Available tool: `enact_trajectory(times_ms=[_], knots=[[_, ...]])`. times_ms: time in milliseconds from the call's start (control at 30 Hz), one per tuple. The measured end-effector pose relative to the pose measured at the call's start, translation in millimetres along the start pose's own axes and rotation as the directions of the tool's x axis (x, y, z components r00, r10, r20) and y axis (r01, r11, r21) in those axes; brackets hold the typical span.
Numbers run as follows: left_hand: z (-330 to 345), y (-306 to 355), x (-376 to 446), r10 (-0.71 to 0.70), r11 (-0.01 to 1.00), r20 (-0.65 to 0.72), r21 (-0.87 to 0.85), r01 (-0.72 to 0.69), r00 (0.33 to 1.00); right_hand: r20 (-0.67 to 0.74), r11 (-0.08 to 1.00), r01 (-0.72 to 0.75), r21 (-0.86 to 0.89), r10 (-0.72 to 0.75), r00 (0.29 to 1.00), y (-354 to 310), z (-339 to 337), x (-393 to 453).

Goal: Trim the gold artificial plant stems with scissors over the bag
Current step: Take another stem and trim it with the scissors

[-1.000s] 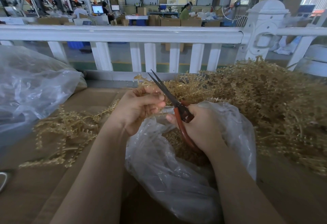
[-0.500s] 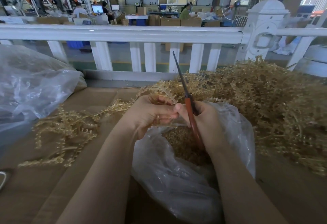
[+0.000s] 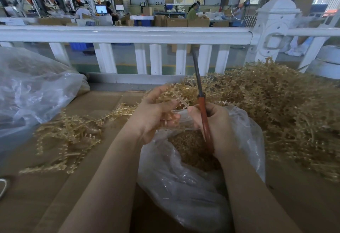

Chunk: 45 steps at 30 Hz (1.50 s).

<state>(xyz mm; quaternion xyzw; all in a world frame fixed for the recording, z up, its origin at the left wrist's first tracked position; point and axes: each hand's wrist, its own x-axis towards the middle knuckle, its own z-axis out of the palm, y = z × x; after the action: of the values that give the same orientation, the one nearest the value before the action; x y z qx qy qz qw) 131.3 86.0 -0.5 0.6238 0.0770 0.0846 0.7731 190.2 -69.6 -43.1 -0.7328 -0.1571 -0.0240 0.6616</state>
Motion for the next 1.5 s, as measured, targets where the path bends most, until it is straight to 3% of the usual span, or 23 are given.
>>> enact_trajectory(times_ms=[167, 367, 533, 733, 967, 1500], knots=[[1.7, -2.0, 0.9, -0.007, 0.998, 0.044, 0.064, 0.005, 0.999, 0.01, 1.0, 0.015, 0.004, -0.015, 1.0, -2.4, -0.6, -0.9], [-2.4, -5.2, 4.9, 0.139, 0.975, -0.014, 0.18, -0.134, 0.99, 0.053, 0.995, 0.082, -0.055, -0.079, 0.995, -4.5, -0.6, -4.9], [-8.2, -2.0, 5.9, 0.256, 0.915, -0.007, 0.324, -0.24, 0.967, -0.026, 0.91, 0.164, -0.38, -0.188, 0.982, -1.5, -3.5, -9.1], [-12.2, 1.8, 3.2, 0.303, 0.897, -0.003, 0.339, -0.285, 0.953, 0.03, 0.717, 0.276, -0.64, -0.335, 0.942, 2.3, -0.7, -8.7], [-13.4, 2.9, 2.8, 0.321, 0.886, 0.0, 0.352, -0.301, 0.947, 0.081, 0.71, 0.3, -0.637, -0.324, 0.942, 2.8, -1.5, -8.8], [-19.0, 4.9, 2.0, 0.277, 0.915, 0.043, 0.293, -0.278, 0.96, 0.051, 0.682, 0.33, -0.653, -0.396, 0.917, 0.7, -0.1, -13.8]])
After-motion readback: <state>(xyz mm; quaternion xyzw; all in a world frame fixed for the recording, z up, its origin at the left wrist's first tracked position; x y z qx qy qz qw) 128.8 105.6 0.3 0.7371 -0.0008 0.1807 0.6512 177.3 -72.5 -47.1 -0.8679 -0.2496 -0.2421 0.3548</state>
